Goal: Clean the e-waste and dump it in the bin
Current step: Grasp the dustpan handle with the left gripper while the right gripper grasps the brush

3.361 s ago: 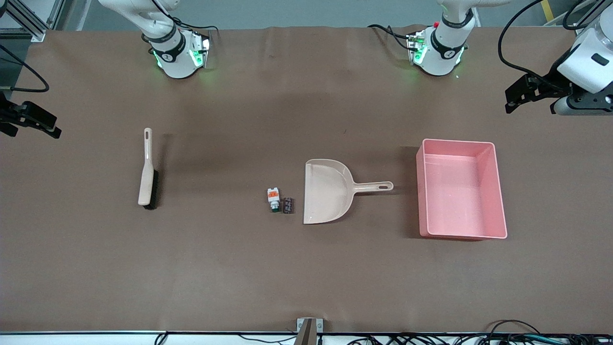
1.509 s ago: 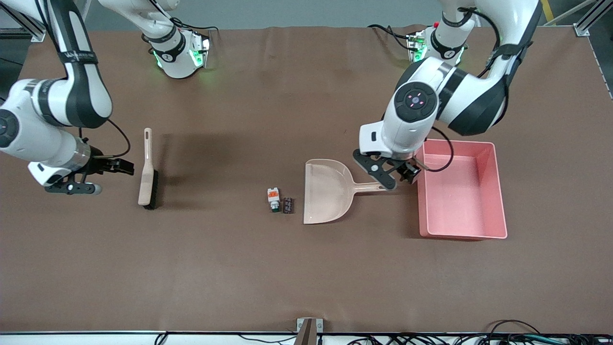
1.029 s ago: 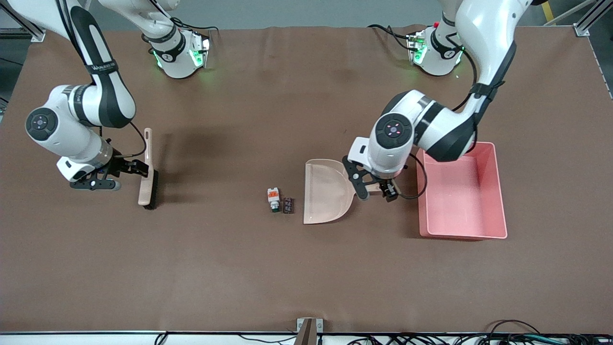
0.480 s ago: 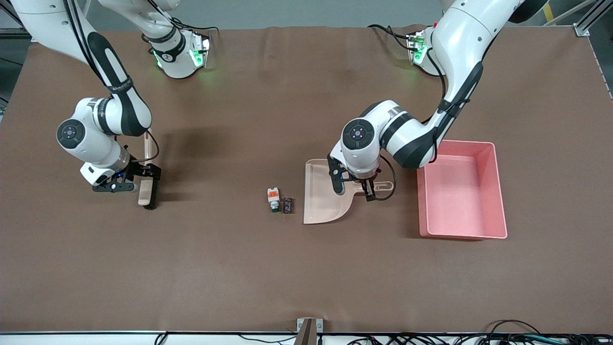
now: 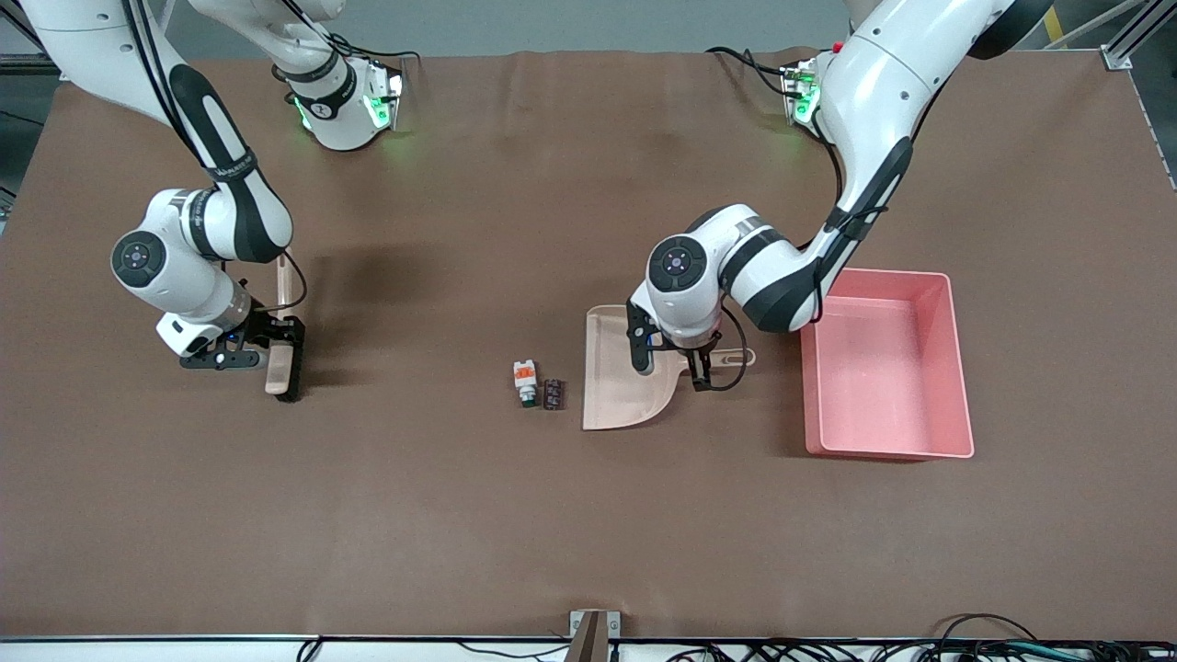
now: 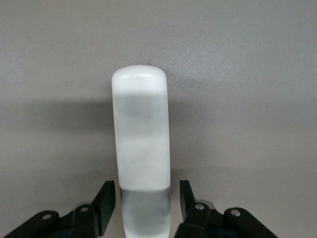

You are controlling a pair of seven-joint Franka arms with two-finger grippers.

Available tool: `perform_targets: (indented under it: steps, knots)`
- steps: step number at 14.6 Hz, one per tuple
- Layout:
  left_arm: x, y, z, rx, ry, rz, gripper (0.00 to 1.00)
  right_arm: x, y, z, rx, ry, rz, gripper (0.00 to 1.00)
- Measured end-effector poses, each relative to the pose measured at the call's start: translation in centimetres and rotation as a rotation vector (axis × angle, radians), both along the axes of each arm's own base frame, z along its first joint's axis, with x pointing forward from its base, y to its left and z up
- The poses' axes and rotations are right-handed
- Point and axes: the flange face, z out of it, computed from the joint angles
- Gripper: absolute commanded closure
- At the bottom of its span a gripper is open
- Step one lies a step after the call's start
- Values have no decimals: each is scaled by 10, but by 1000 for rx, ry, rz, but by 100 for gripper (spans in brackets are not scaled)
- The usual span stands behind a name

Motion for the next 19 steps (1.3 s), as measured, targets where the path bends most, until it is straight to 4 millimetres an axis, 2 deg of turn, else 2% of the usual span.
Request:
perform_targets:
  steps: [2, 4, 7, 11, 13, 16, 19]
  knots:
    - [0, -1, -3, -4, -3, -7, 25, 0, 0, 0, 0, 5, 2, 82]
    - [0, -1, -5, 1, -6, -17, 29, -1, 0, -1, 1, 18, 2, 90]
    - [-2, -4, -8, 6, -5, -32, 34, -1, 0, -1, 1, 24, 2, 94]
    - [-6, -8, -14, 9, 4, -40, 45, 1, 0, 2, 3, 54, 2, 98]
    - [-6, -8, -16, 9, 7, -40, 55, 9, 0, 11, 5, 86, 1, 99]
    - [-6, -7, -17, 13, 5, -44, 63, 21, 2, 26, 14, 108, -5, 99]
    - [-6, -7, -17, 19, -3, -53, 72, 27, 21, 33, 26, 126, -18, 99]
